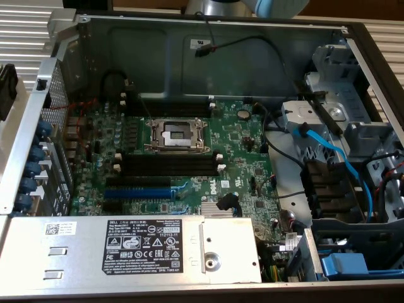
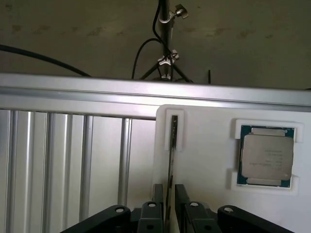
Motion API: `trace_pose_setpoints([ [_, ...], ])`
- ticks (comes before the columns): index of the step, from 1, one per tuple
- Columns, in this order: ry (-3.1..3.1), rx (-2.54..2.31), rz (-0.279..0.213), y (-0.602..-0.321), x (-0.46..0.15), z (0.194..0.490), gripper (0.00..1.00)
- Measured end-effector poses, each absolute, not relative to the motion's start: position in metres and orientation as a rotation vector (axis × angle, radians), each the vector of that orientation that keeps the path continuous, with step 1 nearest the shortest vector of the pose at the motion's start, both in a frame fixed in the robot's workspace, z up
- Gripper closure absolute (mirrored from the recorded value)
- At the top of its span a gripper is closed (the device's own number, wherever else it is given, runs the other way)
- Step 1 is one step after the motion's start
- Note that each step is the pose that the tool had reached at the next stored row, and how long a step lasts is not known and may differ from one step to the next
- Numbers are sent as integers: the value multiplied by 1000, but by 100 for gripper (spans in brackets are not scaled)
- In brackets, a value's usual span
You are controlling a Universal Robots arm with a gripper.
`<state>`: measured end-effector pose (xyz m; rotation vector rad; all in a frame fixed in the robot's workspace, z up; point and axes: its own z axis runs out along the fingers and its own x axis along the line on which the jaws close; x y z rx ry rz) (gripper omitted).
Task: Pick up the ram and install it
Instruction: 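Pick up the ram and move it above insertion slot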
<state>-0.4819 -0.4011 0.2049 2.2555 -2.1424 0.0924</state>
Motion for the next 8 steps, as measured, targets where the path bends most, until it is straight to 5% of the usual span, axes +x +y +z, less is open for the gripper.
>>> trace_pose_setpoints([
  [8,-2142,2255,92,-401,-480,203,76],
])
